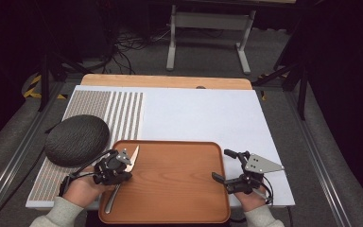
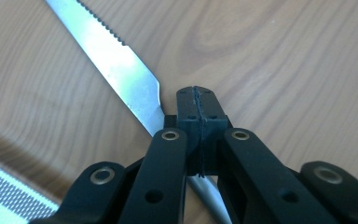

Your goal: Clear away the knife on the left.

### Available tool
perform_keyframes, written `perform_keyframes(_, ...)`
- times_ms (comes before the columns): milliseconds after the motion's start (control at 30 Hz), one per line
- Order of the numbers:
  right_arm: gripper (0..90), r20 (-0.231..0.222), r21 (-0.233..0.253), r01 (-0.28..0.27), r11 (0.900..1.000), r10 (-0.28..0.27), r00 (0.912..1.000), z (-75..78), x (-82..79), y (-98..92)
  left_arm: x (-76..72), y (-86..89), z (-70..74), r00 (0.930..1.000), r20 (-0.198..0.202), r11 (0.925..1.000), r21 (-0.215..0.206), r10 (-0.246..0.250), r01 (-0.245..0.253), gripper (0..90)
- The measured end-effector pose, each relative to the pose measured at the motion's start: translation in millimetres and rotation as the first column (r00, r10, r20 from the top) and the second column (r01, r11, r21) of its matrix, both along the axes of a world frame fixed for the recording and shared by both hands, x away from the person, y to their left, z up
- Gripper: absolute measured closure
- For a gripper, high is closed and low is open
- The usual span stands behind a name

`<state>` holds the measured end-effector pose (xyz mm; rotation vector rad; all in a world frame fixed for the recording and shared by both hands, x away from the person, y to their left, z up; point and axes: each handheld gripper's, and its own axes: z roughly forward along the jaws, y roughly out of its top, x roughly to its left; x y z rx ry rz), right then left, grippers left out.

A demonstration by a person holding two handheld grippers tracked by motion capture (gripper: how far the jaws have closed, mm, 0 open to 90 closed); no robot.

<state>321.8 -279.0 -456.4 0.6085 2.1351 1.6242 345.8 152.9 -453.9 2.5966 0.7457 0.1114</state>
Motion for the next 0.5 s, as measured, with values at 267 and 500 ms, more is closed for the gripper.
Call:
perform_keyframes(267,7.1,0.002,-0.001,-0.001,1.0,0.001,1.0,0.2,-0.1,-0.2,2.7,6.8,-0.4,0.9998,-0.003,0.9998,-0.005,0.022,-0.022,89.9)
perform_keyframes(500,7.1,0.003,0.0,-0.001,1.0,0.001,1.0,0.3,0.0,-0.3,4.1,11.3,-0.4,0.9991,-0.01,0.9992,-0.004,0.041,-0.041,89.9)
